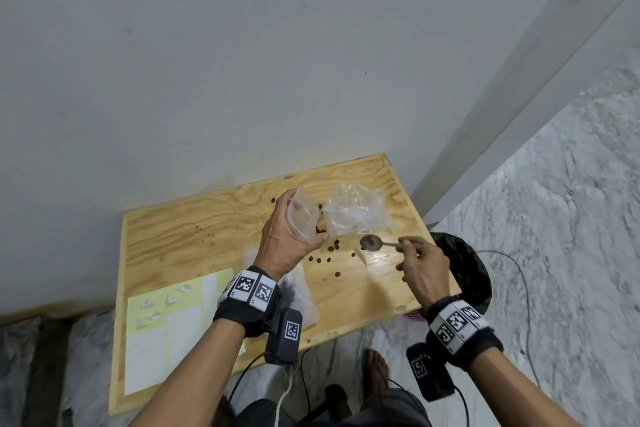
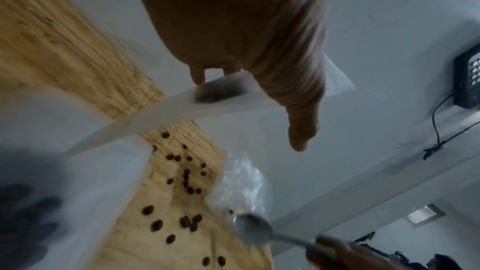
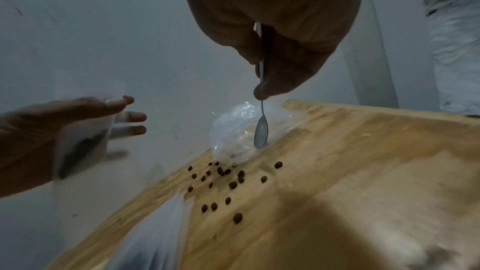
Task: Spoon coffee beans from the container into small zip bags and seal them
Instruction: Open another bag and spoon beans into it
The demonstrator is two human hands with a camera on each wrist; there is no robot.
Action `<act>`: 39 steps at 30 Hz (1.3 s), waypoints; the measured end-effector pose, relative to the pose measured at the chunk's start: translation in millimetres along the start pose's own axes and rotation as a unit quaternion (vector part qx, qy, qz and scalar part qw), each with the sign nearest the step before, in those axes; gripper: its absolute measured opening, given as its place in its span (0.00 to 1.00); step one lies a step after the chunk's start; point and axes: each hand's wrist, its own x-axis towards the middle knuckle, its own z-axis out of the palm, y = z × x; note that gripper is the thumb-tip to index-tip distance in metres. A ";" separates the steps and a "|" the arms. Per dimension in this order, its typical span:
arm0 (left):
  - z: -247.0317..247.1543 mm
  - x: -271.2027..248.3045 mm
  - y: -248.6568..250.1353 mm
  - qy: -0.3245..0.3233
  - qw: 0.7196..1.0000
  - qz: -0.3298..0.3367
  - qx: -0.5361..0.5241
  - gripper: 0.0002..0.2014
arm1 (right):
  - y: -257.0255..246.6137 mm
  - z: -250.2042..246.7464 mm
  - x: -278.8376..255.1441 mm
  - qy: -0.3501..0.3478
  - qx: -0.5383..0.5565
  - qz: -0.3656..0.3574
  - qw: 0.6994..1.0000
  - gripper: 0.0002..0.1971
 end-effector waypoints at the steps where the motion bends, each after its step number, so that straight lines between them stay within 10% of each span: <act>1: -0.4 -1.3 -1.2 0.000 1.000 -0.003 0.003 0.47 | -2.0 7.0 6.5 0.003 0.002 -0.005 1.000 0.11; 11: -16.0 -15.4 -11.6 0.022 0.999 -0.027 0.005 0.47 | -34.1 49.0 68.7 0.011 0.015 -0.054 0.998 0.13; 23: -18.6 -15.7 -14.9 0.016 0.999 -0.042 0.006 0.47 | 29.9 28.9 54.5 0.103 0.277 0.230 0.927 0.11; 39: -3.0 -2.9 -14.9 -0.057 0.997 -0.049 0.025 0.49 | -0.4 55.7 62.1 0.049 0.247 0.138 0.958 0.11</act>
